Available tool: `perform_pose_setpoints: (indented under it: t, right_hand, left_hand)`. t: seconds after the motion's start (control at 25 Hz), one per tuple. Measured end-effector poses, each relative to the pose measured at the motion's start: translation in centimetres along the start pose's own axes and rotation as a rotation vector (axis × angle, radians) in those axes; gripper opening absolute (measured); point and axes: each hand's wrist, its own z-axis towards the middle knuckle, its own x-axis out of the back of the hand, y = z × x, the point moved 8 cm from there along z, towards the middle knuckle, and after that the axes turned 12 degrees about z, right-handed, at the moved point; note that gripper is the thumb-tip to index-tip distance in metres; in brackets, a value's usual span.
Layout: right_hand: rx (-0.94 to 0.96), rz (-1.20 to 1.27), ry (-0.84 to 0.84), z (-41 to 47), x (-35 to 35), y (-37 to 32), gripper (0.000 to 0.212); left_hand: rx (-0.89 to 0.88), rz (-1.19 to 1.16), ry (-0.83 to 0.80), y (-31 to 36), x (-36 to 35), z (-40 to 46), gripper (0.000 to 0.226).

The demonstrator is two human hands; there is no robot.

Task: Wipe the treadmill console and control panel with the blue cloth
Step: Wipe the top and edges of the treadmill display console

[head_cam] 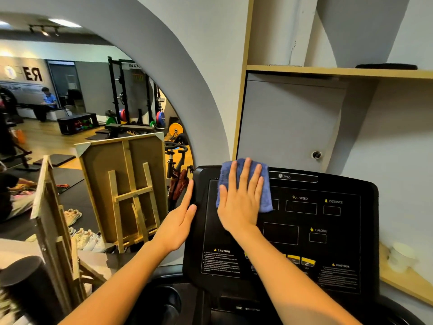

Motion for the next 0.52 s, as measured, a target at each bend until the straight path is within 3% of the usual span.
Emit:
perform_pose_setpoints:
  t: [0.24,0.52]
  right_hand:
    - [0.116,0.001,-0.097,-1.1,-2.6,-5.7,0.071]
    - [0.213,0.012,-0.145,-2.4,-3.3,-6.2,0.07]
  left_hand:
    - [-0.068,0.022,-0.021,0.5,1.1,-0.2,0.057]
    - [-0.089,-0.055,0.054,1.0,2.1,-0.1,0.046]
